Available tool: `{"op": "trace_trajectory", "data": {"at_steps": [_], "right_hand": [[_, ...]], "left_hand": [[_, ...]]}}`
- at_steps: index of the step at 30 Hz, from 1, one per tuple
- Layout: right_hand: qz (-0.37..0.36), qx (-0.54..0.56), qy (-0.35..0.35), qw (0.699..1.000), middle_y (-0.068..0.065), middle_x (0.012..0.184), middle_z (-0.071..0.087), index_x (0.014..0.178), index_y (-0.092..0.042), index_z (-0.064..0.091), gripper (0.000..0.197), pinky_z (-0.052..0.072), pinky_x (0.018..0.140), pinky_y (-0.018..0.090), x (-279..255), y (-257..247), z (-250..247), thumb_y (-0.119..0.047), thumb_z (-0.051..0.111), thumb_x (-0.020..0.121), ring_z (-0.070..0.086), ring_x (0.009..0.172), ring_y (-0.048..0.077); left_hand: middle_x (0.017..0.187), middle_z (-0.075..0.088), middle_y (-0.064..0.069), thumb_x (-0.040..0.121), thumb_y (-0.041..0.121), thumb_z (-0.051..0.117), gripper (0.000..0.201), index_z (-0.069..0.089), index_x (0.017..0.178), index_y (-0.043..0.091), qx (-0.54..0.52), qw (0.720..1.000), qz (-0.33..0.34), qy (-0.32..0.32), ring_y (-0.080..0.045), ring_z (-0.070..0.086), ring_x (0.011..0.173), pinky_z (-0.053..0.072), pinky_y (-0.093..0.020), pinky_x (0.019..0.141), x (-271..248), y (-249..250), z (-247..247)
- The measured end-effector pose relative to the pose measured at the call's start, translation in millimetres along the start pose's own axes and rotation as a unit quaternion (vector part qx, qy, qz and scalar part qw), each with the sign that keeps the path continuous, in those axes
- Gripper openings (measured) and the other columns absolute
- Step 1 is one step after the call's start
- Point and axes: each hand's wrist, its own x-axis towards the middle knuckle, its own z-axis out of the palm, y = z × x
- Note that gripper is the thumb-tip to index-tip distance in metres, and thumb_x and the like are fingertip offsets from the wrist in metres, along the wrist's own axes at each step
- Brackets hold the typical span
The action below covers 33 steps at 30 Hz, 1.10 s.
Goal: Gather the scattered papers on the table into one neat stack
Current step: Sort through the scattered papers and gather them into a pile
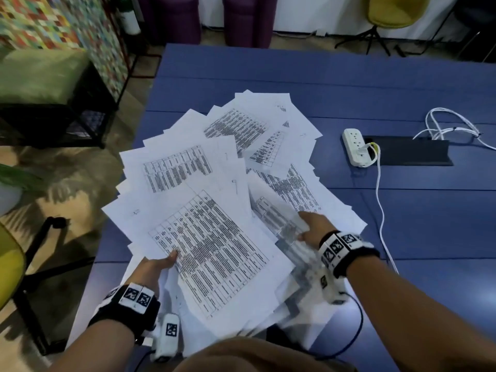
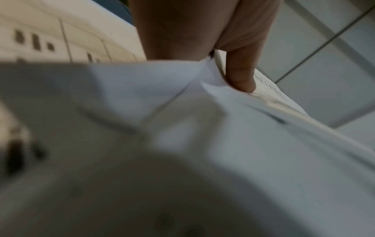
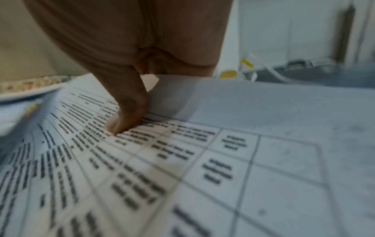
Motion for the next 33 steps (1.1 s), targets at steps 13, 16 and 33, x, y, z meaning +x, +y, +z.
{"op": "trace_trajectory", "data": {"at_steps": [13,16,33], "right_hand": [[0.012,-0.216,0.024,0.976,-0.001,0.121,0.047,0.12,-0.027,0.04,0.099,0.041,0.092,0.043,14,12,0,-0.068,0.082,0.041,0.042,0.117,0.023],[-0.011,-0.256,0.023,0.966,0.0,0.12,0.041,0.116,-0.028,0.048,0.092,0.042,0.091,0.043,14,8,-3,-0.073,0.078,0.041,0.04,0.116,0.023],[0.123,0.167,0.088,0.974,0.013,0.136,0.053,0.134,-0.001,0.048,0.072,0.039,0.103,0.034,13,37,-19,-0.03,0.079,0.076,0.051,0.124,0.031]], "left_hand": [[0.134,0.054,-0.024,0.085,0.02,0.073,0.057,0.053,0.124,-0.016,0.044,0.997,0.037,0.059,-0.035,0.051,0.126,0.035,-0.031,0.09,-20,17,-7],[0.134,0.054,-0.026,0.086,0.017,0.072,0.055,0.053,0.123,-0.018,0.042,0.998,0.017,0.052,-0.036,0.051,0.125,0.035,-0.032,0.09,-18,17,-10],[0.127,0.059,-0.023,0.075,0.025,0.08,0.061,0.059,0.118,-0.012,0.025,0.999,0.022,0.041,-0.036,0.057,0.116,0.041,-0.044,0.101,-22,19,9]]}}
